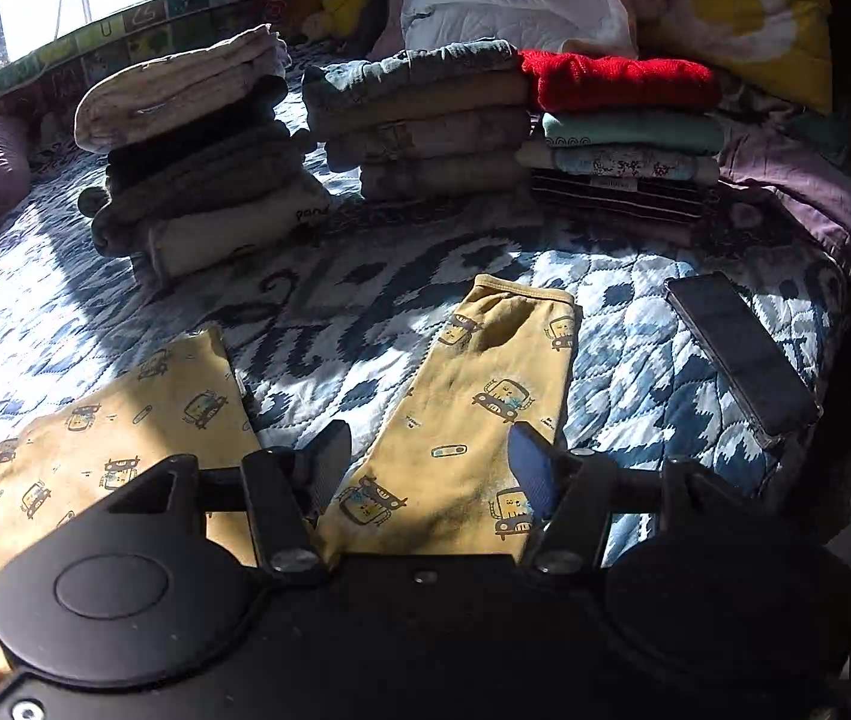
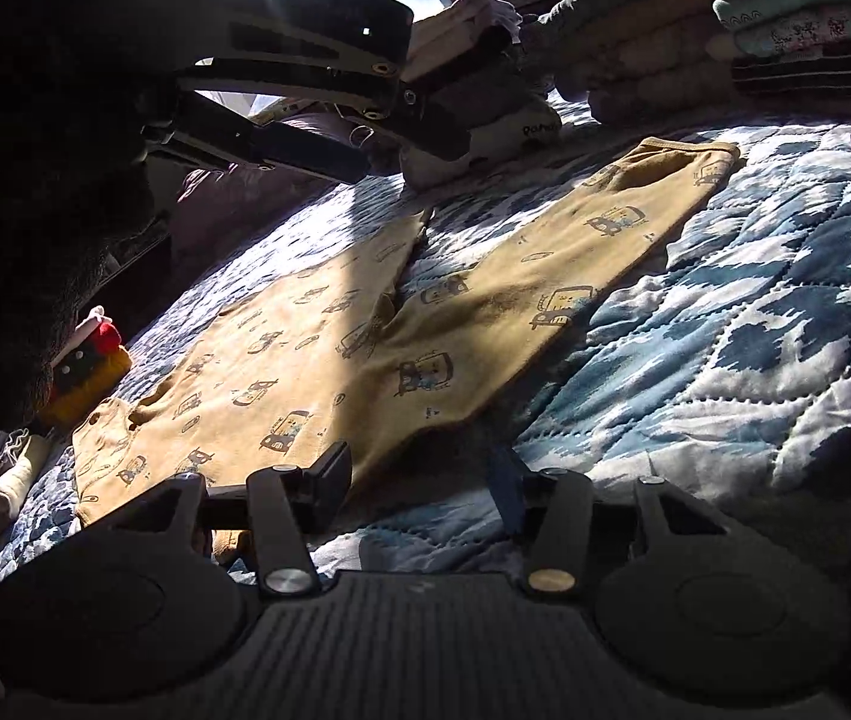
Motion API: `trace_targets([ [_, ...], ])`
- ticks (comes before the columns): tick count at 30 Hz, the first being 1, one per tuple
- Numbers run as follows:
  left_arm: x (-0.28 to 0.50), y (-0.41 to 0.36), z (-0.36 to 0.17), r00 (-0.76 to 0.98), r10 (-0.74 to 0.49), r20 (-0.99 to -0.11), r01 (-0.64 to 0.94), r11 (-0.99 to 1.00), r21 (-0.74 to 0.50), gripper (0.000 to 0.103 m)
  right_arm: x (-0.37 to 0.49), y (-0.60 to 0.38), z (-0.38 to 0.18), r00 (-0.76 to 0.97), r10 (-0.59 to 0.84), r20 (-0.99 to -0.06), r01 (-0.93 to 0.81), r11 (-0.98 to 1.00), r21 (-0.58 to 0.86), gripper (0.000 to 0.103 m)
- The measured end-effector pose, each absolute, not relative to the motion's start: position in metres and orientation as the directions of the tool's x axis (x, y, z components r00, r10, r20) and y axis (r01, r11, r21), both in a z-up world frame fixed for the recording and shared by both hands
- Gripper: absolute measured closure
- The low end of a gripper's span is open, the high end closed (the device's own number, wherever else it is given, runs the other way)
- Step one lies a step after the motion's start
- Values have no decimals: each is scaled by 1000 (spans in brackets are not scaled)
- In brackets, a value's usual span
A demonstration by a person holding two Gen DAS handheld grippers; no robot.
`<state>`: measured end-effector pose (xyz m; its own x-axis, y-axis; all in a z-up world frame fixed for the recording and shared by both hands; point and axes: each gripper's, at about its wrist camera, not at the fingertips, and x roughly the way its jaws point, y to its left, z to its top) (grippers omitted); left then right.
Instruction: Fold clothes
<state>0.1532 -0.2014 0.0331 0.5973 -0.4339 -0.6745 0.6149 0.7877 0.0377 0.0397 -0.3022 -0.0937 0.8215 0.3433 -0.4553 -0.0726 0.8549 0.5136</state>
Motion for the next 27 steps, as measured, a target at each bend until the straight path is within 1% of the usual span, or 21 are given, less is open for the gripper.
trace_targets([
  [1,151,-194,32,605,-433,-668,597,802,21,43,40,-304,-94,820,346,-455,-73,853,518,58],
  [4,143,-140,18,647,-368,-668,489,872,-7,43,39,-307,-93,815,357,-457,-72,844,531,58],
  [7,134,-46,6,701,-255,-666,290,955,-60,51,38,-311,-92,812,364,-457,-50,823,565,58],
  [10,123,57,-1,744,-154,-650,46,983,-180,52,36,-312,-89,813,353,-463,-31,821,571,58],
  [12,120,119,-6,753,-107,-649,-103,955,-277,54,30,-303,-79,834,288,-471,-27,874,486,57],
  [13,119,141,-8,763,-84,-641,-149,942,-301,54,27,-297,-75,846,257,-467,-33,900,435,55],
  [16,117,204,-15,787,-14,-617,-272,889,-367,54,18,-273,-59,885,216,-412,-101,954,282,57],
  [19,125,238,-27,779,12,-627,-330,858,-394,54,10,-227,-39,893,305,-330,-282,952,116,71],
  [21,131,251,-35,775,15,-632,-346,847,-404,55,10,-195,-34,871,386,-303,-393,919,38,77],
  [23,138,263,-43,777,8,-630,-353,834,-424,56,17,-160,-31,840,451,-303,-476,879,-12,82],
  [27,151,282,-48,806,-2,-592,-365,785,-501,57,32,-99,-36,791,515,-330,-570,817,-89,87],
])
